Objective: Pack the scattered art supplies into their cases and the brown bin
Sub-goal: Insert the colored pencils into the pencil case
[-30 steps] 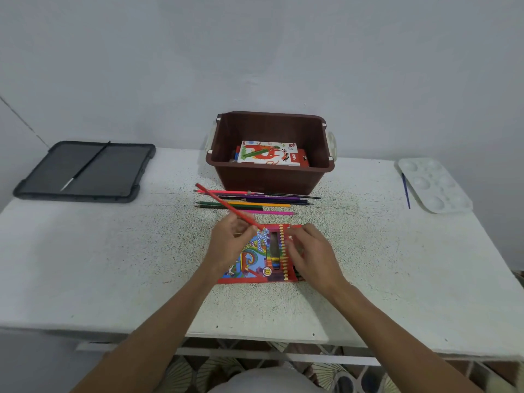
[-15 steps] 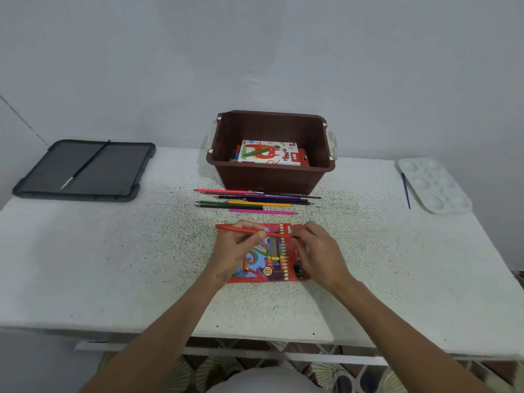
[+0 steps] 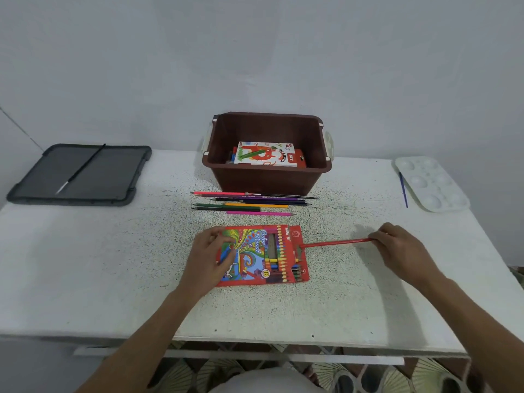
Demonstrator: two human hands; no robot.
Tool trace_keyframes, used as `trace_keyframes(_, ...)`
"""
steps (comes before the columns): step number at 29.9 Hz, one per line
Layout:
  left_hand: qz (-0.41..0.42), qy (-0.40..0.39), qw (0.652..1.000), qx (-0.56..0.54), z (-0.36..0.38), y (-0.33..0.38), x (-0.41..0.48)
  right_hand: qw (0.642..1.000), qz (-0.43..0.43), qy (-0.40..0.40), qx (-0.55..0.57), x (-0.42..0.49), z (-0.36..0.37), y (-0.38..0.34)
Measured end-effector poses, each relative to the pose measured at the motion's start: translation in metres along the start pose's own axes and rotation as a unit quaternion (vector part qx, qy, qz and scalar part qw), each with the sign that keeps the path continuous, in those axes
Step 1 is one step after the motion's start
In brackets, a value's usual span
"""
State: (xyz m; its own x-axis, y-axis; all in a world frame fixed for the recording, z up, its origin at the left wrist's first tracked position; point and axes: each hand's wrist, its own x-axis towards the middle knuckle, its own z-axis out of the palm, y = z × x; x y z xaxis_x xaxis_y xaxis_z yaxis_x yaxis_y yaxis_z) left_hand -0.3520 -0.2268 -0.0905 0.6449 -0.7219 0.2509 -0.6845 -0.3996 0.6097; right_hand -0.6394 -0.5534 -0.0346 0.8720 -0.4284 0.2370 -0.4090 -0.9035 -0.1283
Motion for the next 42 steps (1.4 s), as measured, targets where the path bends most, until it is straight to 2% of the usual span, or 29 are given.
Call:
trace_keyframes(5,0.021,-0.001,1.000,0.011,0.005,-0.002,-0.001,0.999,-0.031,-0.005,0.012,0.001,0.005,-0.030)
trace_keyframes(12,0.029,0.002,0.999,0.013,0.007,-0.003,-0.002,0.990,-0.099,-0.032,0.090,0.010,0.039,-0.109)
trace_keyframes(17,0.024,0.012,0.999,0.023,0.008,-0.004,-0.003,0.987,-0.054,-0.012,0.150,0.011,0.052,-0.129)
trace_keyframes(23,0.036,0.008,0.999,0.029,0.008,-0.006,-0.003,0.982,-0.062,-0.002,0.178,0.003,0.048,-0.133)
trace_keyframes(33,0.041,-0.005,0.999,0.017,0.005,-0.006,0.002,0.983,-0.076,0.004,0.164,0.001,0.056,-0.140)
trace_keyframes(38,0.039,-0.020,0.999,0.012,0.001,-0.005,0.006,0.975,-0.008,-0.009,0.222,0.008,0.058,-0.138)
trace_keyframes(42,0.058,-0.018,0.998,0.011,0.001,-0.008,0.005,0.972,0.010,-0.037,0.231,0.023,0.050,-0.136)
